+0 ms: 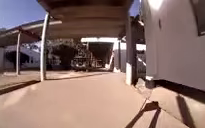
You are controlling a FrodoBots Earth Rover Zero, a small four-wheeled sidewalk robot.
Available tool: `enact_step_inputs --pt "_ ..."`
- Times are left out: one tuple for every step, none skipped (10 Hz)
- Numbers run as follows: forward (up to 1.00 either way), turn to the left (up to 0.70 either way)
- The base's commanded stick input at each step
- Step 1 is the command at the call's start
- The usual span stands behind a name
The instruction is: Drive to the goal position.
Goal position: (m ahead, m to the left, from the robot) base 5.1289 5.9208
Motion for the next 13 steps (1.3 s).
enact_step_inputs --pt "0.70 0.35" --pt "0.70 0.30" --pt "0.70 0.13" --pt "0.70 0.00" --pt "0.70 0.00" --pt "0.70 0.35" --pt "0.70 0.35" --pt "0.70 0.00" --pt "0.70 0.00" --pt "0.70 0.00" --pt "0.70 0.00" --pt "0.70 0.00" --pt "0.70 0.00"
